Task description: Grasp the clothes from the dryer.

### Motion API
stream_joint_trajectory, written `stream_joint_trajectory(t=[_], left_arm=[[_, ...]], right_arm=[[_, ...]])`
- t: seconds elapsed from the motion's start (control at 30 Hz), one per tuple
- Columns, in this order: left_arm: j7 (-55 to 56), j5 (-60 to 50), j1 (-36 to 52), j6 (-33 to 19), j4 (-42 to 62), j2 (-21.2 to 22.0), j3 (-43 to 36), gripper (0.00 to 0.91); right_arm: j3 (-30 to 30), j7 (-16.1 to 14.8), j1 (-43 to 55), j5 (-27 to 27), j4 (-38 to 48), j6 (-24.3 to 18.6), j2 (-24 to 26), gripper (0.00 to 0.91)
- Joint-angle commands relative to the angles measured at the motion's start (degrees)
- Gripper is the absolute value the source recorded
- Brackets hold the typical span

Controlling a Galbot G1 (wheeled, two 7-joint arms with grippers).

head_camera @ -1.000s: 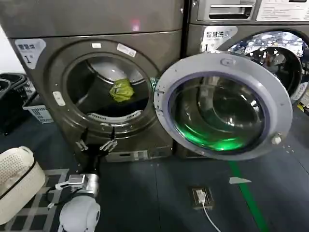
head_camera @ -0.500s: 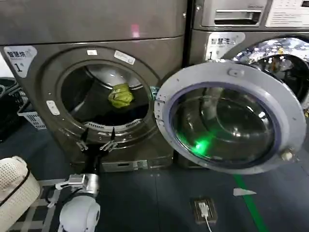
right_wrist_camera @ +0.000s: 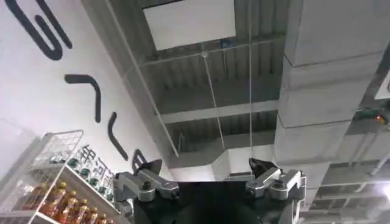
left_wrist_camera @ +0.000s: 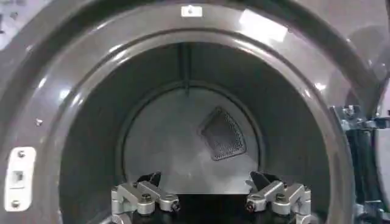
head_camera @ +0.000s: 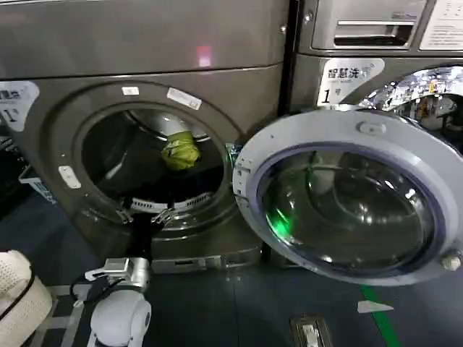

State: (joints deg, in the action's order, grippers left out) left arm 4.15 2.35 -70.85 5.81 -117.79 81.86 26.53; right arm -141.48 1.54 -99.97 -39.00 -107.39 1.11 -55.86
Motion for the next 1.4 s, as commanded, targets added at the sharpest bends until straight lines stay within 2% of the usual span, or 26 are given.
stream_joint_trajectory(t=[0.03, 0.2, 0.37, 0.53, 0.83, 0.97, 1.07, 1.17, 1.33, 1.4], left_arm=[[0.01, 0.17, 1.56, -0.32, 1.72, -0.10, 0.03, 0.907], [0.01, 0.26, 4.90, -0.47, 4.97, 0.54, -0.76, 0.907], [0.09, 0.98, 13.18, 0.06, 14.79, 0.86, -1.52, 0.907], [-0.17, 1.59, 29.81, -0.63, 31.55, 1.52, -1.91, 0.907], [-2.29, -1.53, 45.80, -5.43, 56.70, 3.81, -2.00, 0.907], [-5.50, -3.24, 53.17, -4.74, 65.32, 3.74, -3.17, 0.907], [-14.48, -9.45, 56.65, -0.88, 70.12, 2.31, -6.12, 0.907], [-24.33, -21.70, 58.03, -1.66, 72.78, 0.96, -8.21, 0.907], [-42.55, -44.22, 61.32, -8.65, 80.25, -1.42, -10.48, 0.907], [-47.87, -47.42, 62.71, -11.39, 82.84, -1.92, -10.50, 0.907]], right_arm=[[-0.18, 0.07, -0.30, 0.04, -0.33, 0.06, -0.19, 0.907], [-1.20, 0.01, -1.21, 0.04, -0.64, 0.01, -0.37, 0.907], [-2.18, -0.13, -1.80, -0.21, -0.88, -0.01, -0.47, 0.907], [-2.55, -0.26, -1.88, -0.58, -1.30, 0.03, -0.71, 0.907], [-2.98, -0.57, -1.75, -1.19, -0.98, -0.06, -0.41, 0.907], [-2.80, -0.83, -1.55, -1.26, -0.94, -0.12, -0.55, 0.907], [-2.47, -0.92, -1.34, -1.45, -1.34, -0.13, -0.76, 0.907], [-2.51, -0.99, -1.33, -1.40, -1.08, -0.21, -0.78, 0.907], [-2.47, -1.05, -1.37, -1.33, -1.60, -0.25, -0.90, 0.907], [-2.37, -0.98, -1.32, -1.26, -1.76, -0.24, -1.11, 0.907]])
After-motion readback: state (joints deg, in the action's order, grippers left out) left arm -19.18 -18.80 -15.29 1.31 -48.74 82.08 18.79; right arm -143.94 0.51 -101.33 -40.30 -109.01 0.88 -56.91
